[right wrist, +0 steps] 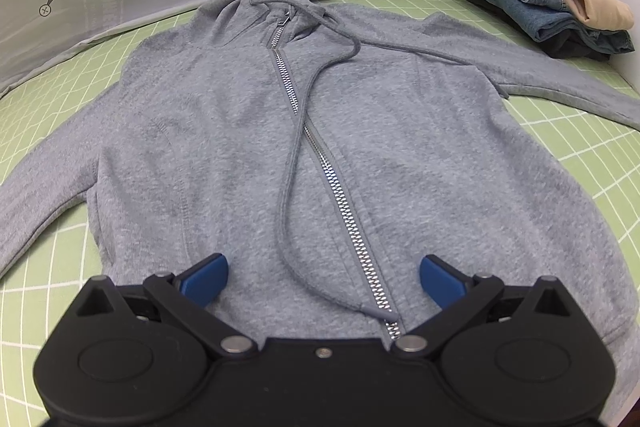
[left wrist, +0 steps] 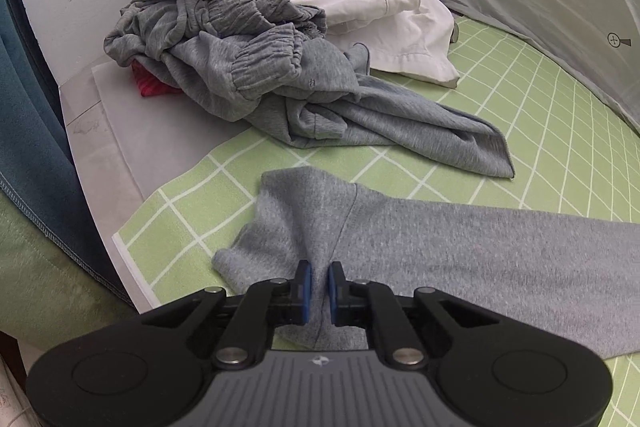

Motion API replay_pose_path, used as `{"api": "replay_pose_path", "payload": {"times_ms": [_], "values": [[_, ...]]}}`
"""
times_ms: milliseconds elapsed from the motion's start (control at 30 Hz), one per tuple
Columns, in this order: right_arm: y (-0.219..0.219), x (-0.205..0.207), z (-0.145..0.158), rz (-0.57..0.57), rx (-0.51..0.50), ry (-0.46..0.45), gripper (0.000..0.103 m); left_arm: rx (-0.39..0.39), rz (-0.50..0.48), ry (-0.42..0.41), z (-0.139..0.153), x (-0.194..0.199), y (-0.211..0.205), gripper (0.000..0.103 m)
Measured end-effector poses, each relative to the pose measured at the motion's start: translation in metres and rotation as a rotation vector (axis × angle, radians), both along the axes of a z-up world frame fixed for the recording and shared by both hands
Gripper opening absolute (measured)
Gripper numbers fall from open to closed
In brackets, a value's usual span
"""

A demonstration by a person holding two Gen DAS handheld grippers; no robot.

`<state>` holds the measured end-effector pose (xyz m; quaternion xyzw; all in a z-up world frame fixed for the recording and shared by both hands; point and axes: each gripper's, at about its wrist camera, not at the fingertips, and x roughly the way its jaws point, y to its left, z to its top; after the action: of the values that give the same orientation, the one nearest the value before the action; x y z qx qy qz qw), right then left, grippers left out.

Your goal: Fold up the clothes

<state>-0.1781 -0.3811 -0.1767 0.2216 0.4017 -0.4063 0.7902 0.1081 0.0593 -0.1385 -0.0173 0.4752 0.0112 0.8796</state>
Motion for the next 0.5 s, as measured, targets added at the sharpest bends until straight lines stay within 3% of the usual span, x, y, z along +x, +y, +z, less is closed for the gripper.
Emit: {"api": "replay_pose_path", "payload": {"times_ms": [200, 500], "values": [[-0.002, -0.008, 0.008, 0.073, -0.001, -0.005, 0.103, -0.12, 0.018, -0.042, 0.017, -0.018, -0.004, 0.008], [-0.018, -0.029, 0.032, 0.165, -0.081, -0.029, 0.103, -0.229, -0.21, -0.157, 0.064, -0.062, -0.108, 0.008]]}}
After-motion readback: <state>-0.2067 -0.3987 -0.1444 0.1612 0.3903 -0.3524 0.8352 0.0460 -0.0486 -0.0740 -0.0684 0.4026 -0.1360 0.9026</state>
